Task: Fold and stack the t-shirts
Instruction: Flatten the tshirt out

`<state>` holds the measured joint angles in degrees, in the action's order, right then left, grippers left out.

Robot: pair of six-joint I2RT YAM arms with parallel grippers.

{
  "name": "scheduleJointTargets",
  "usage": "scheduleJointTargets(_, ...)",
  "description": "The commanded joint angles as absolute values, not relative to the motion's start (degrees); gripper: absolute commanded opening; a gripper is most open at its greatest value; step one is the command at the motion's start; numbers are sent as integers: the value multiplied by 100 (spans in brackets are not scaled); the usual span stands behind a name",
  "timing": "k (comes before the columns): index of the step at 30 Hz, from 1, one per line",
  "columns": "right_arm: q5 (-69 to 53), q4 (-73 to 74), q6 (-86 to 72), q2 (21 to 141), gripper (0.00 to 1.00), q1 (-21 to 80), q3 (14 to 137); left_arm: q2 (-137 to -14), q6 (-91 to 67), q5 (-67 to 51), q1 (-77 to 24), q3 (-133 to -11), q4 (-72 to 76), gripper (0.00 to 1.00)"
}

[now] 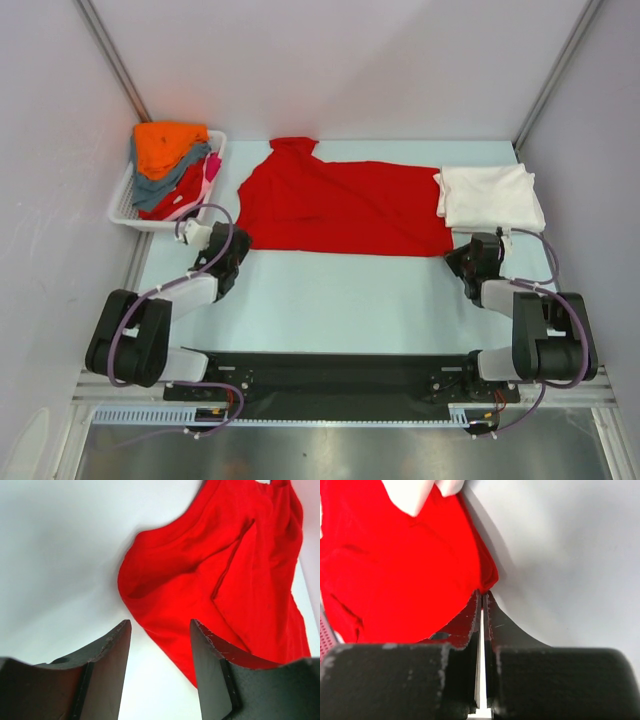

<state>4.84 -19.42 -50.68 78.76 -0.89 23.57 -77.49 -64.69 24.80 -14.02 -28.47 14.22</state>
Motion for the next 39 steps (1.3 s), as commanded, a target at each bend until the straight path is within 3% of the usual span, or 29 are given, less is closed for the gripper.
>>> scheduleJointTargets(1, -254, -2882, -4808, 7918, 0, -263, 2171, -7866, -6574, 2426, -1415, -2909, 1477, 56)
scheduleJointTargets(8, -712, -2848, -4974, 8280, 0, -553, 2250, -8217, -6776, 2399, -1424, -2900, 1512, 54)
scheduleJointTargets(15, 517, -1864, -5361, 7919, 0, -352, 2355, -8700, -7022, 2478, -1398, -2856, 1863, 50)
scheduleJointTargets(20, 1054, -1645, -5563, 7778, 0, -132, 2399, -8886, -7058, 2601, -1318, -2962, 1942, 35)
scheduleJointTargets(24, 1020, -1512, -5441, 7726, 0, -62, 2505, -8947, -6970, 2689, -1205, -2971, 2039, 7)
scheduleJointTargets(26, 985, -1529, -5414, 7621, 0, -62, 2479, -8939, -6996, 2707, -1152, -2892, 2048, 0)
scheduleJointTargets(32, 1133, -855, -5473, 7392, 0, -97, 2610, -8597, -7049, 2777, -1046, -2602, 2189, 0)
scheduleJointTargets(36, 651, -1519, -5098, 7190, 0, -97, 2356, -8464, -7066, 2733, -1046, -2549, 2074, 0)
scheduleJointTargets(39, 800, -1108, -4985, 7110, 0, -70, 2601, -8253, -7058, 2751, -1046, -2514, 1881, 0)
